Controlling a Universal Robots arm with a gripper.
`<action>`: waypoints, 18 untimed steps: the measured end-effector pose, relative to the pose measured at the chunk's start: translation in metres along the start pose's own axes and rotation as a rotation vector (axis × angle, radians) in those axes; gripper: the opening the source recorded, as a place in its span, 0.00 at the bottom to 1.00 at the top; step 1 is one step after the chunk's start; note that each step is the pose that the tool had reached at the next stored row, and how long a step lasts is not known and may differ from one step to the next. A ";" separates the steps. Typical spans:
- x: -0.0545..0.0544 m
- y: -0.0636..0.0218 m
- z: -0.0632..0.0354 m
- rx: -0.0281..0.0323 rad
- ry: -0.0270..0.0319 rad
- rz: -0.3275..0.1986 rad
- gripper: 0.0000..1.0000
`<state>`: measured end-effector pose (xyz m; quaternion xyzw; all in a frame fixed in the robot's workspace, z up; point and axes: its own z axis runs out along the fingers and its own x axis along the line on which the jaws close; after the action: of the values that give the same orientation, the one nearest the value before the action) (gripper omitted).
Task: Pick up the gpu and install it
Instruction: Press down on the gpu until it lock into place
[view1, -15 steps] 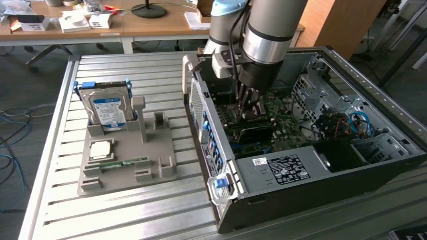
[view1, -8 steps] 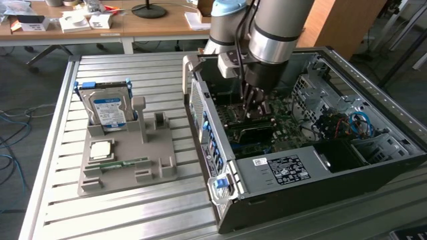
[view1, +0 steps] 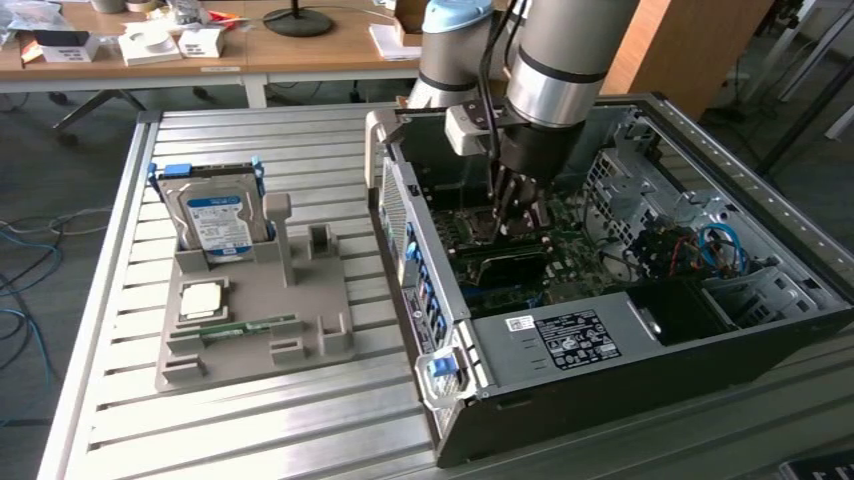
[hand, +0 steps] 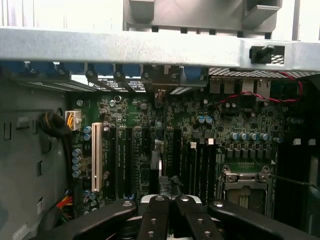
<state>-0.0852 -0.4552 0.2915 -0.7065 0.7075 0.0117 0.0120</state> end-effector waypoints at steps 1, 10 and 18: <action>0.000 0.0000 0.0000 0.0001 0.0000 0.000 0.11; 0.000 0.0000 0.0045 0.0023 0.0001 0.000 0.11; 0.002 0.0001 0.0049 0.0024 0.0001 0.000 0.11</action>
<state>-0.0853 -0.4566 0.2866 -0.7065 0.7075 0.0108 0.0128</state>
